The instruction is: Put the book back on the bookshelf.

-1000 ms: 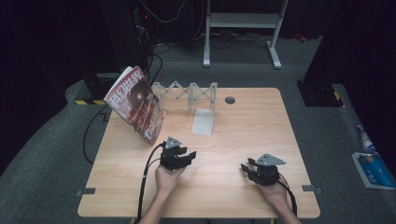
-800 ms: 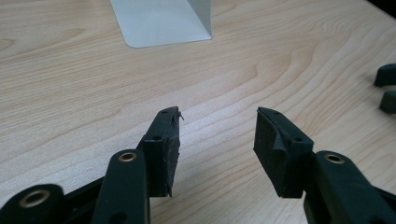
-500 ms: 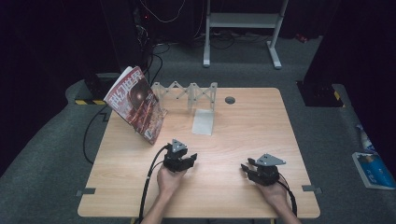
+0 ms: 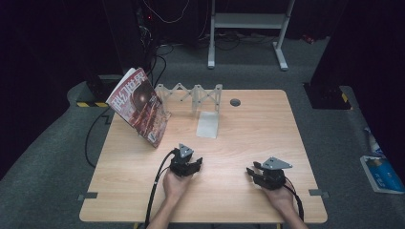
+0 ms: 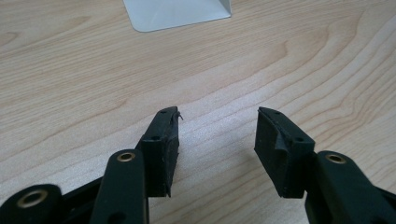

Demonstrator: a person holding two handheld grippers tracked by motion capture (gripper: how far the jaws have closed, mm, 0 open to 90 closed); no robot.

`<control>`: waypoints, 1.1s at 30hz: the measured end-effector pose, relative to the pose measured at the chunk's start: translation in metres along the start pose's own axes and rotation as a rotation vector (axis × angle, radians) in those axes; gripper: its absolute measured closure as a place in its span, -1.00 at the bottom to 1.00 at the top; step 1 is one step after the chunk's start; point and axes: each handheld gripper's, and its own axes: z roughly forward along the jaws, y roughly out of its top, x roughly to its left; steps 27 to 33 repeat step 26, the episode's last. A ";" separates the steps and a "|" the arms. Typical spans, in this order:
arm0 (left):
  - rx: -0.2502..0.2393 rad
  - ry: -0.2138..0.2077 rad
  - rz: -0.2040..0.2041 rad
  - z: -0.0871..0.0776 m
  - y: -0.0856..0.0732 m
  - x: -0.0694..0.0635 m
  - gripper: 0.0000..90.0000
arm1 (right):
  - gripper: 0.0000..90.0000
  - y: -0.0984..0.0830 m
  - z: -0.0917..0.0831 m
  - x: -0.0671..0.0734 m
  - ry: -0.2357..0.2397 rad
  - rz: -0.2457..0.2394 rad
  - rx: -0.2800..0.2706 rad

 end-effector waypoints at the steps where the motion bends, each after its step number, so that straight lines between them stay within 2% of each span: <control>1: 0.000 0.000 0.000 0.000 0.000 0.000 0.09 | 0.27 0.000 0.000 0.000 0.000 0.000 0.000; 7: -0.021 0.013 0.017 0.002 -0.003 -0.003 0.02 | 0.27 0.000 0.000 0.000 0.000 0.000 0.000; 8: -0.037 0.017 0.027 0.003 -0.005 -0.004 0.02 | 0.27 0.000 0.000 0.000 0.000 0.000 0.000; 9: -0.051 0.039 0.057 0.003 -0.008 -0.008 -0.02 | 0.26 0.000 0.000 0.000 0.000 0.000 0.000; 10: -0.052 0.039 0.065 0.004 -0.009 -0.009 -0.05 | 0.26 0.000 0.000 0.000 -0.001 0.000 0.000; 33: -0.056 0.023 0.046 0.003 -0.009 -0.007 -0.09 | 0.25 0.000 0.001 0.000 0.000 0.000 -0.001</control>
